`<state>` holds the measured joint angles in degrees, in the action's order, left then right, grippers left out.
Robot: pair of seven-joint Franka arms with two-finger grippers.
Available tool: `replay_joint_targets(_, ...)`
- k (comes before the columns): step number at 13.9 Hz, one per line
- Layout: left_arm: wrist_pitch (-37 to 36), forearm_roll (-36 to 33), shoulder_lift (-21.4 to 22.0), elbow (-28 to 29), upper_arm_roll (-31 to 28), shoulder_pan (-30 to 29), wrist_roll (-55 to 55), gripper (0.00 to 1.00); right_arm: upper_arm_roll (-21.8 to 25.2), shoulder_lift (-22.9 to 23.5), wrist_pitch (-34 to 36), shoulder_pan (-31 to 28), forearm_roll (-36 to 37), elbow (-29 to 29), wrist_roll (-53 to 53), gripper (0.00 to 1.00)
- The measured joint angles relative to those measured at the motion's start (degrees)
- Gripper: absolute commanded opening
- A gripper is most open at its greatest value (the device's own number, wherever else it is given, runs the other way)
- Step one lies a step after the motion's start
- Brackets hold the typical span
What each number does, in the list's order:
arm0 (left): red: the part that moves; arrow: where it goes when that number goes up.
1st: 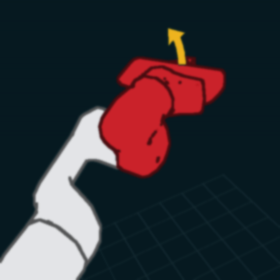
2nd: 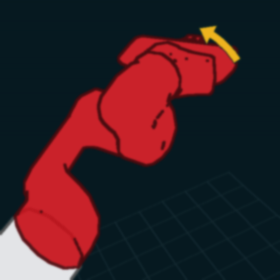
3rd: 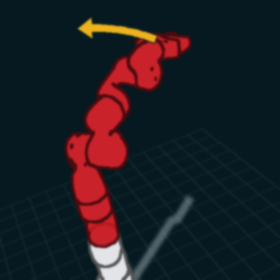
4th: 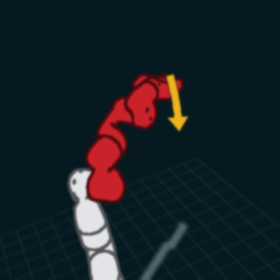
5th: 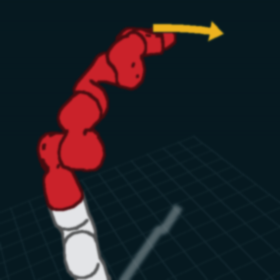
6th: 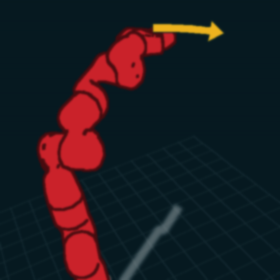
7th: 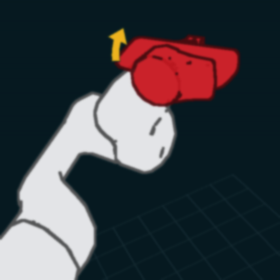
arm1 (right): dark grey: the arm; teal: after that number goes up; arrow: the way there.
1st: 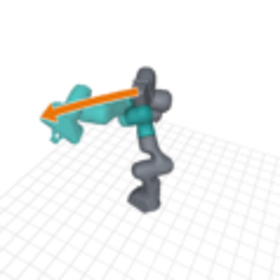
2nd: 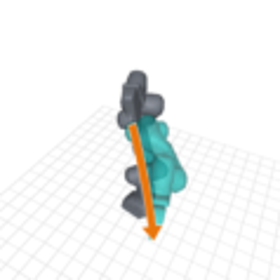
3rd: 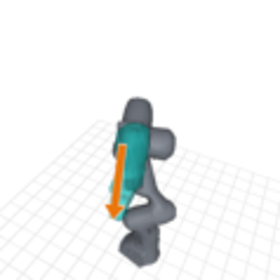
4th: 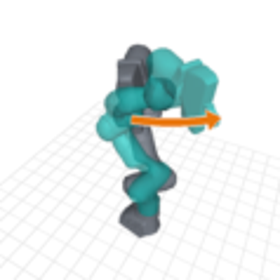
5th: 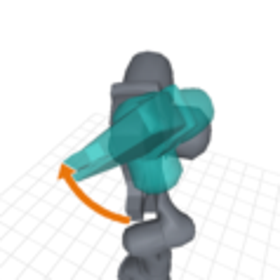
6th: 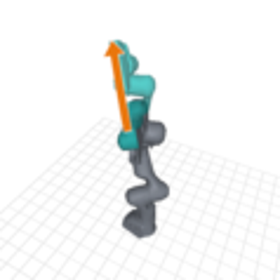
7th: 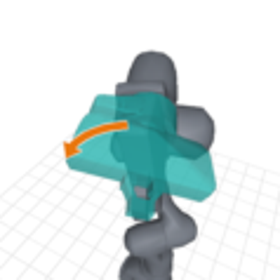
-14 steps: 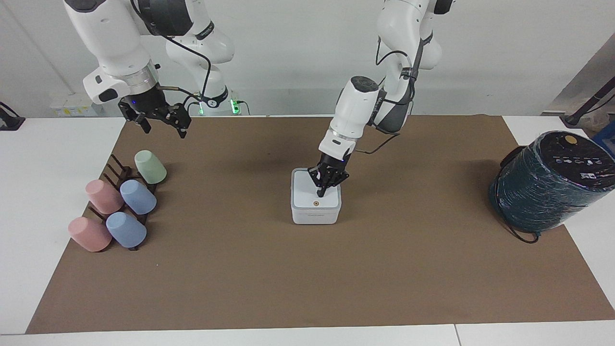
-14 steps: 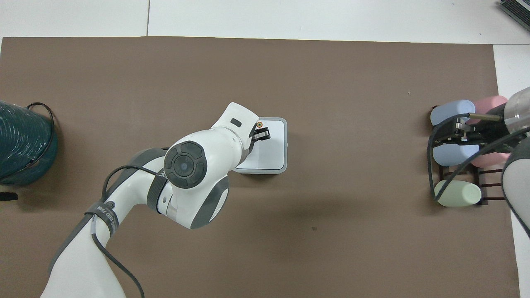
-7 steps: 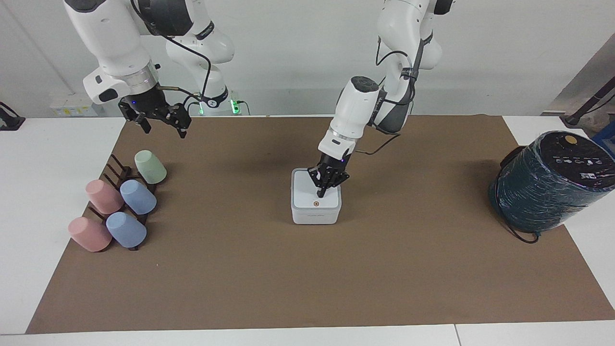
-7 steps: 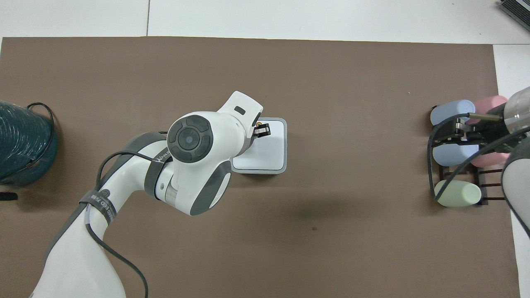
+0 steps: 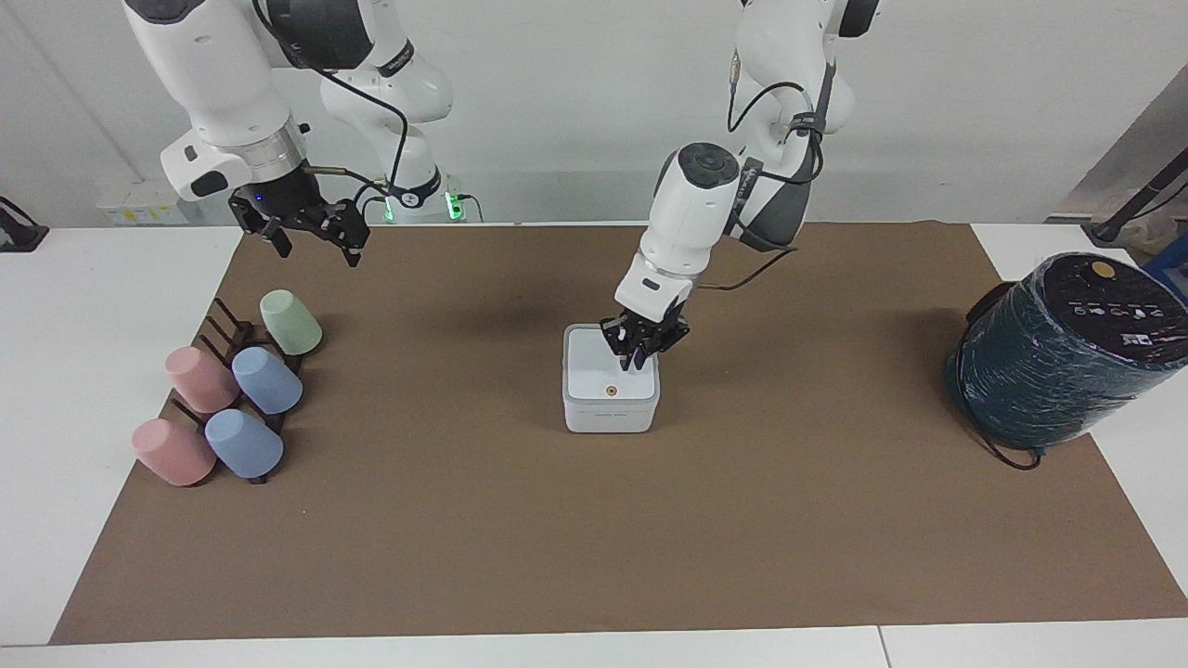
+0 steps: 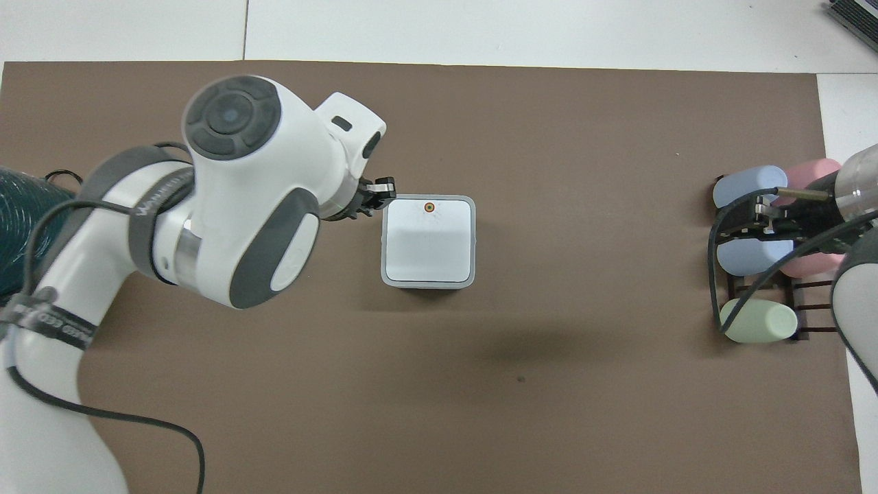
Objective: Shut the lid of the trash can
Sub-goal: 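Withdraw the left gripper from the closed lid toward the robot's far side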
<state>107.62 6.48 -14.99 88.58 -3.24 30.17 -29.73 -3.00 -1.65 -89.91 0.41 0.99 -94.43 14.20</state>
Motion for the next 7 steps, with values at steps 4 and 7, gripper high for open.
replay_joint_targets(4,-8.9,0.0,2.4,-3.6,-0.9,-8.0,12.5,0.24,0.0,0.0,0.0,0.0,0.0,0.0,0.0,1.00)
replay_joint_targets(7,-13.9,-0.1,6.3,-3.7,-0.9,-13.5,20.6,0.51,0.0,0.0,0.0,0.0,0.0,0.0,0.0,1.00)
